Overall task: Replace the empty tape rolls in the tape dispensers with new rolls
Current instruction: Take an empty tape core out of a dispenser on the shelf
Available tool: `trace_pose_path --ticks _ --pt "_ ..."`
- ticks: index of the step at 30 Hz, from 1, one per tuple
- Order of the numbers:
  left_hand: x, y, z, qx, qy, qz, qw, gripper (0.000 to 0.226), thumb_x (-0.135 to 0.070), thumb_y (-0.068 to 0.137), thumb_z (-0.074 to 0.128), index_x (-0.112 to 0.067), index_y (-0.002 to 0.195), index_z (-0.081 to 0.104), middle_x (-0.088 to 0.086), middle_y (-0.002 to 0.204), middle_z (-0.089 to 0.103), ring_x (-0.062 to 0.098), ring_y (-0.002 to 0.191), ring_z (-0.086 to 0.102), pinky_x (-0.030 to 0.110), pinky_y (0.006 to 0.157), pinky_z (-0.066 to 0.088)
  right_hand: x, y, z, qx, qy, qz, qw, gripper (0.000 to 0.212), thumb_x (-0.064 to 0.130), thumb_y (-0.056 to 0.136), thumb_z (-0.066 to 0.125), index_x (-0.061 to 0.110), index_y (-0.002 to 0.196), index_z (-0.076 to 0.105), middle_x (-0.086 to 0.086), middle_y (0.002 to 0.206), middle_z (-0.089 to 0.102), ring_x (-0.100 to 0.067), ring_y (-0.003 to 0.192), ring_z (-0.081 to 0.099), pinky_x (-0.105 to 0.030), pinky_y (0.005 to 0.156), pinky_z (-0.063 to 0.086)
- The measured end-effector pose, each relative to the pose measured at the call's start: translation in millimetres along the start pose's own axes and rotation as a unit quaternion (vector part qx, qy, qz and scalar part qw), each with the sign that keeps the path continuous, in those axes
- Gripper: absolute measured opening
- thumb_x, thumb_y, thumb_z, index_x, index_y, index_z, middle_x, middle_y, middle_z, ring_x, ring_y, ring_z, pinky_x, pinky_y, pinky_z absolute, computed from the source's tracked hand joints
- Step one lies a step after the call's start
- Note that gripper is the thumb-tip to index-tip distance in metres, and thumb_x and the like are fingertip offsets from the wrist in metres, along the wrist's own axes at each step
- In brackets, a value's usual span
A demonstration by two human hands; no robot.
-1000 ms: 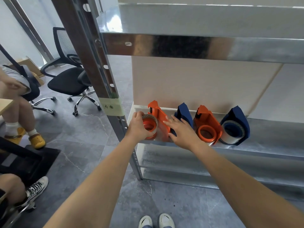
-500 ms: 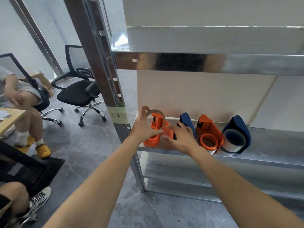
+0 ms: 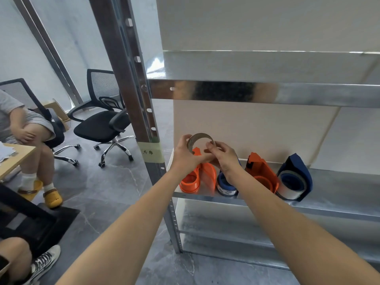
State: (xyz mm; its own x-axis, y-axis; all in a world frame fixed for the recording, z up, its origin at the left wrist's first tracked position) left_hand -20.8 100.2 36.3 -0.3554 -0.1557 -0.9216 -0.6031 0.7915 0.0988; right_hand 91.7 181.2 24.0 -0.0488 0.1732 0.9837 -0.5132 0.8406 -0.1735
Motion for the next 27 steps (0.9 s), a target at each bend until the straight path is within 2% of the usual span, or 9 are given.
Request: trace_pose_path --ticks 3,5,7,9,12,15,18,22,27 --pt "-5 7 -9 0.043 -0.076 -0.09 0.992 0.078 -0.047 0.058 0.084 -0.021 0.122 0.049 0.0 0.107 0.064 0.016 0.094 0.066 0.031 0.082 0.057 9 1 -1 0.006 0.033 -0.006 0.999 0.051 0.046 0.076 0.075 0.015 0.116 0.065 -0.008 0.107 0.072 -0.028 0.099 0.069 -0.046 0.091 0.055" --pt "-9 10 -13 0.083 -0.17 -0.158 0.969 0.054 -0.034 0.069 0.081 -0.017 0.113 0.054 0.009 0.104 0.067 0.025 0.091 0.069 0.039 0.082 0.058 17 0 -2 0.021 0.06 -0.007 0.998 0.041 0.038 0.082 0.073 0.014 0.115 0.065 -0.008 0.107 0.072 -0.029 0.097 0.07 -0.042 0.086 0.057" --pt "-12 11 -16 0.095 -0.245 -0.192 0.946 0.031 -0.017 0.077 0.075 -0.013 0.104 0.06 0.013 0.095 0.068 0.028 0.084 0.068 0.042 0.085 0.056 24 -4 -3 0.037 0.086 -0.006 0.996 0.032 0.03 0.088 0.069 0.012 0.114 0.065 -0.006 0.102 0.073 -0.025 0.089 0.072 -0.034 0.073 0.058" --pt "-12 11 -19 0.098 -0.294 -0.204 0.929 0.023 -0.009 0.079 0.072 -0.009 0.099 0.063 0.012 0.086 0.067 0.026 0.079 0.066 0.043 0.086 0.054 29 -8 -6 0.04 0.093 -0.002 0.995 0.028 0.028 0.088 0.068 0.012 0.111 0.066 -0.003 0.095 0.073 -0.02 0.082 0.072 -0.028 0.067 0.054" --pt "-12 10 -21 0.106 -0.337 -0.215 0.911 0.022 -0.008 0.075 0.075 -0.007 0.095 0.065 0.01 0.078 0.063 0.025 0.073 0.063 0.042 0.082 0.055 31 -13 -10 0.031 0.084 0.008 0.996 0.018 0.029 0.085 0.071 0.015 0.096 0.067 -0.003 0.085 0.067 -0.019 0.078 0.064 -0.03 0.071 0.052" --pt "-16 6 -19 0.094 -0.391 -0.212 0.89 0.024 -0.006 0.075 0.074 -0.005 0.096 0.061 0.009 0.07 0.059 0.021 0.061 0.059 0.035 0.071 0.057 27 -18 -13 0.028 0.132 0.008 0.991 0.011 0.025 0.084 0.072 0.015 0.088 0.067 -0.001 0.074 0.06 -0.017 0.071 0.057 -0.03 0.069 0.052" --pt "-19 3 -16 0.078 -0.419 -0.207 0.881 0.025 -0.004 0.074 0.075 -0.005 0.094 0.061 0.008 0.068 0.059 0.02 0.057 0.057 0.034 0.068 0.056 24 -23 -14 0.031 0.169 -0.009 0.985 0.01 0.019 0.086 0.07 0.012 0.091 0.067 -0.001 0.069 0.058 -0.016 0.065 0.055 -0.028 0.064 0.052" --pt "-25 -2 -12 0.068 -0.427 -0.2 0.879 0.021 -0.005 0.074 0.075 -0.007 0.091 0.063 0.006 0.066 0.06 0.018 0.056 0.056 0.029 0.06 0.054 27 -27 -18 0.02 0.157 -0.023 0.987 0.014 0.02 0.086 0.07 0.011 0.096 0.066 -0.002 0.071 0.058 -0.017 0.068 0.054 -0.028 0.065 0.05" --pt "-34 -3 -9 0.067 -0.419 -0.177 0.888 0.026 -0.006 0.072 0.076 -0.003 0.095 0.064 0.006 0.064 0.061 0.017 0.055 0.056 0.032 0.063 0.054 31 -28 -24 -0.002 0.149 -0.039 0.988 0.027 0.026 0.084 0.072 0.009 0.104 0.068 -0.002 0.075 0.059 -0.02 0.075 0.055 -0.031 0.071 0.051"
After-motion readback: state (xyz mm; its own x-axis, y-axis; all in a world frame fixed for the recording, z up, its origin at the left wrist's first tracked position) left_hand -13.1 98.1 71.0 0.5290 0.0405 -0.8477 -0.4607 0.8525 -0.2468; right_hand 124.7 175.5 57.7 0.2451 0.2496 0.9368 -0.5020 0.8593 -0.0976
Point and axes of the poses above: each hand's wrist, its own y-axis towards the middle knuckle, its own z-axis out of the palm, x = y × z, the point moved 1 cm from there along y, towards the middle knuckle
